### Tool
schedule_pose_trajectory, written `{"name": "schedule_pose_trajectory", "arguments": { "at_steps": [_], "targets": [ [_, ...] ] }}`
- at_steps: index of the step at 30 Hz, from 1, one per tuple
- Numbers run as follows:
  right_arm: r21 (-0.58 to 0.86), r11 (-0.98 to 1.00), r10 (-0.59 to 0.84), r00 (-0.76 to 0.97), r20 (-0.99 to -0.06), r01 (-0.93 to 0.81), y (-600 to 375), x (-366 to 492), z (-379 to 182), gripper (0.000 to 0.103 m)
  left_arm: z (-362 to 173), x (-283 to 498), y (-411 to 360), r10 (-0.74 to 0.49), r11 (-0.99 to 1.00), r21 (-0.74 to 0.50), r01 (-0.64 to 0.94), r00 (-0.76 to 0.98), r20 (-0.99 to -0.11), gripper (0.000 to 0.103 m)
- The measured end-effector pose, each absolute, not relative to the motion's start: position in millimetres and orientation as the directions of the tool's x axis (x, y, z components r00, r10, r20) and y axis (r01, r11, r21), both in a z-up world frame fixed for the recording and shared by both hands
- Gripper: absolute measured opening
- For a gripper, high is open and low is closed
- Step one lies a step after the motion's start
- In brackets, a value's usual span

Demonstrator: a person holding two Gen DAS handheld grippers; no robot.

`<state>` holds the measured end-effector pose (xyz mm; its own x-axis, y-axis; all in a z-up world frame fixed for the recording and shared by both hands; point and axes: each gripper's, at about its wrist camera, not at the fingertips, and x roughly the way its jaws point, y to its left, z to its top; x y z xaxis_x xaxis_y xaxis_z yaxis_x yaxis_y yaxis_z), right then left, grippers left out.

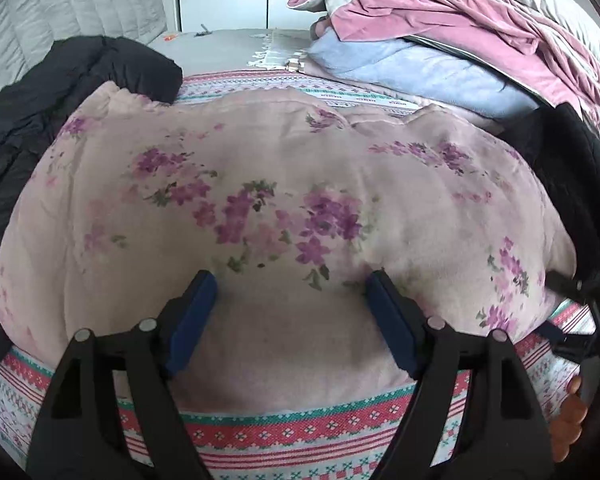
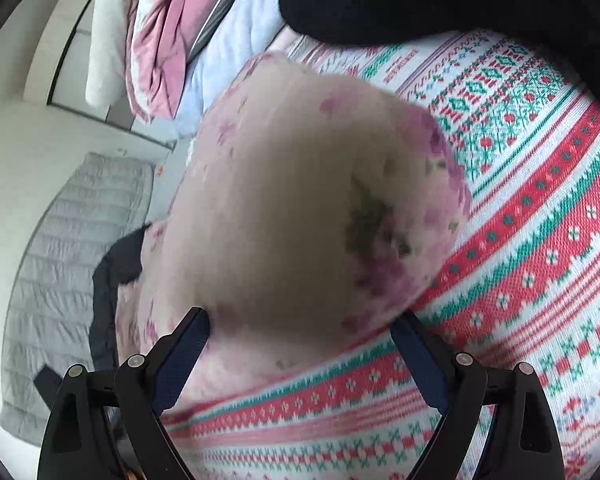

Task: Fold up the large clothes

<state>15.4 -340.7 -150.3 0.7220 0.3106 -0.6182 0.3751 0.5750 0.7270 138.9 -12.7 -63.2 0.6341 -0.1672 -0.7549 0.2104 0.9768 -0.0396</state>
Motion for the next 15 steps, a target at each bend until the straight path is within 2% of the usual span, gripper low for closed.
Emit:
{"name": "schedule_pose_trajectory", "arguments": {
  "at_steps": [5, 9, 10, 12, 15],
  "targets": [
    [0.729, 0.566, 0.257, 0.758, -0.599, 0.384, -333.2, 28.0, -153.4, 0.100, -63.9, 140.8, -13.5, -0.162, 0.978, -0.041, 0.203, 0.630, -0.760, 0.080],
    [0.744, 0.555, 0.219, 0.797, -0.563, 0.373, -326.8, 35.6, -150.3, 0.098, -65.4, 142.3, -16.5, -0.154, 0.979, -0.034, 0.200, 0.627, -0.764, 0.080],
    [0.752, 0.555, 0.214, 0.813, -0.541, 0.355, -325.5, 36.5, -146.4, 0.093, -65.5, 142.9, -16.6, -0.153, 0.979, -0.031, 0.201, 0.626, -0.765, 0.080],
    [0.736, 0.588, 0.170, 0.839, -0.518, 0.335, -322.6, 34.5, -129.5, 0.054, -65.0, 143.2, -16.0, -0.158, 0.979, -0.038, 0.202, 0.623, -0.766, 0.080],
    [0.687, 0.675, 0.124, 0.876, -0.466, 0.270, -308.8, 31.5, -93.5, 0.041, -63.9, 144.7, -14.3, -0.170, 0.977, -0.052, 0.205, 0.617, -0.769, 0.080]
  ]
}}
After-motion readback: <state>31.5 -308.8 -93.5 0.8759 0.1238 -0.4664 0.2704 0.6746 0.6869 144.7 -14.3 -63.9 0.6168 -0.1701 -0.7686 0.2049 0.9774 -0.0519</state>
